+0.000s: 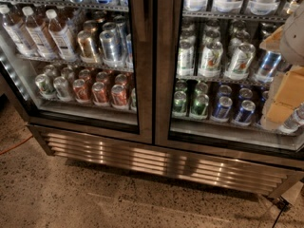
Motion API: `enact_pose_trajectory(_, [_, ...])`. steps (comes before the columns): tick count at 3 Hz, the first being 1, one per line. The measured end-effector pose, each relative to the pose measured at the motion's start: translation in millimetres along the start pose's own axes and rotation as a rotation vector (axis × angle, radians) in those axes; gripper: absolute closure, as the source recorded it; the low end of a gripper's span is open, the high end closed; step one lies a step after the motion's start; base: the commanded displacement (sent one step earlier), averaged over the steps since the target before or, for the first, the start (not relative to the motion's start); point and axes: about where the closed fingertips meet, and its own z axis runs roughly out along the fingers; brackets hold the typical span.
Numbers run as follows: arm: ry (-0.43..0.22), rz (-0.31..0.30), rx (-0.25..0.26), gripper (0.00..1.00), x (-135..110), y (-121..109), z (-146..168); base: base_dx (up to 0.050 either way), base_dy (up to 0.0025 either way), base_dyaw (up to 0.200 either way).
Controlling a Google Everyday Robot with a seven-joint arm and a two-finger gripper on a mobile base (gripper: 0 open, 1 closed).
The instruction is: Open right fridge door
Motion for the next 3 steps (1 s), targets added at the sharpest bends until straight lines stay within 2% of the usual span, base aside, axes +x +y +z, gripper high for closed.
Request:
enact_pose_trajectory(1, [0.000,0.000,0.000,0.00,0,0,0,0.041,-0.00237,-0.111])
enact_pose_trajectory(2, [0.000,0.000,0.000,0.00,0,0,0,0.000,0.00000,0.000])
enact_pose_trajectory(3, [-0.074,-0.004,-0.085,0.00,-3,0,23,0.000,0.00000,0.000])
